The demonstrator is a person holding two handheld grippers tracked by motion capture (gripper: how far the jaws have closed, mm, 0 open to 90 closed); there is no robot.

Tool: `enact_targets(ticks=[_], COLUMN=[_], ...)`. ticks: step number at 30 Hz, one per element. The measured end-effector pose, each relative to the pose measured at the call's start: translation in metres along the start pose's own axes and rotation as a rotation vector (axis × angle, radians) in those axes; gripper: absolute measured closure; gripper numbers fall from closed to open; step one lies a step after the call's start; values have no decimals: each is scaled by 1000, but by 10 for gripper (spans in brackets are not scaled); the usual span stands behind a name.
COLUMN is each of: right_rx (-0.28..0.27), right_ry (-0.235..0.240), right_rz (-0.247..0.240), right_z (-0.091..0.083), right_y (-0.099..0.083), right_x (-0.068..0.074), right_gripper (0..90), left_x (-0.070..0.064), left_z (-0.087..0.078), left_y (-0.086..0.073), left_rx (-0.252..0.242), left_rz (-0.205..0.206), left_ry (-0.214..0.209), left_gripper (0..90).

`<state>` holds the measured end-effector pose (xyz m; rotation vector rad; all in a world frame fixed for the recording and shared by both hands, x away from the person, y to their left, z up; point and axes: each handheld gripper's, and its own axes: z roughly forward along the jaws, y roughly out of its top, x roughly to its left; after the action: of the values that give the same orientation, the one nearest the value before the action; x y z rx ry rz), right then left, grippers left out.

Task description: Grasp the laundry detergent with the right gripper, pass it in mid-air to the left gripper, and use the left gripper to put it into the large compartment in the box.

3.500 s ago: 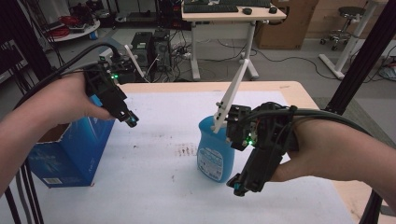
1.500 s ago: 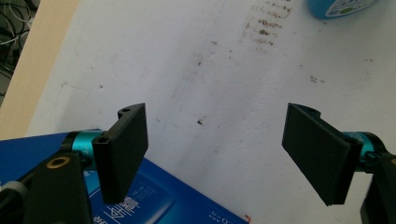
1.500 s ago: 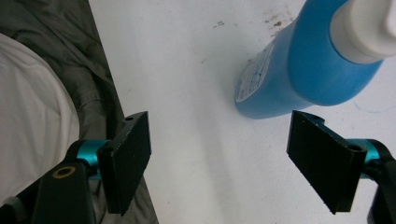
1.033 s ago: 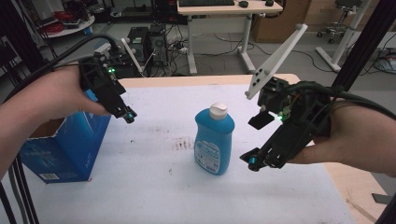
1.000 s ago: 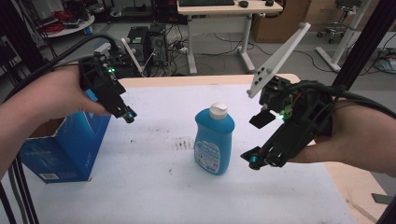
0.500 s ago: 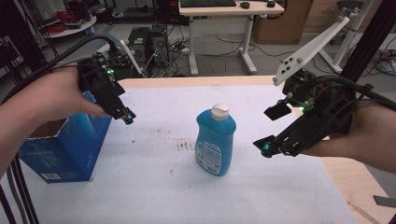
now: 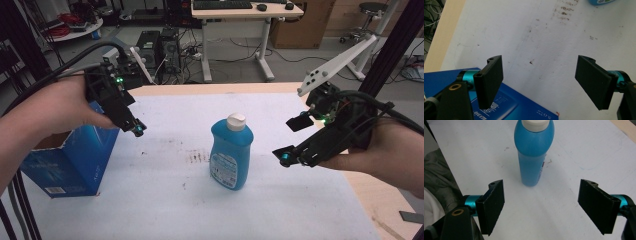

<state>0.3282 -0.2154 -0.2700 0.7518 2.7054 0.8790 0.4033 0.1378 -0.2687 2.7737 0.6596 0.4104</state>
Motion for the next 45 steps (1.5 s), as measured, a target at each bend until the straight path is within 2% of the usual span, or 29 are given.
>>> enact_targets(ticks=[9, 24, 28, 45], right_rx=[0, 6, 3, -24], right_ry=[6, 10, 10, 12], right_rz=[15, 1, 11, 1], right_z=[24, 62, 69, 89], right_y=[-2, 2, 2, 11], right_x=[-1, -2, -2, 5], right_gripper=[208, 208, 208, 208], left_x=[-1, -2, -2, -3], left_z=[1, 3, 4, 3], left_y=[-1, -1, -2, -3], left_rx=[-4, -1, 0, -3], left_rz=[7, 8, 5, 8], left_ry=[-2, -2, -2, 4], left_gripper=[228, 228, 228, 228])
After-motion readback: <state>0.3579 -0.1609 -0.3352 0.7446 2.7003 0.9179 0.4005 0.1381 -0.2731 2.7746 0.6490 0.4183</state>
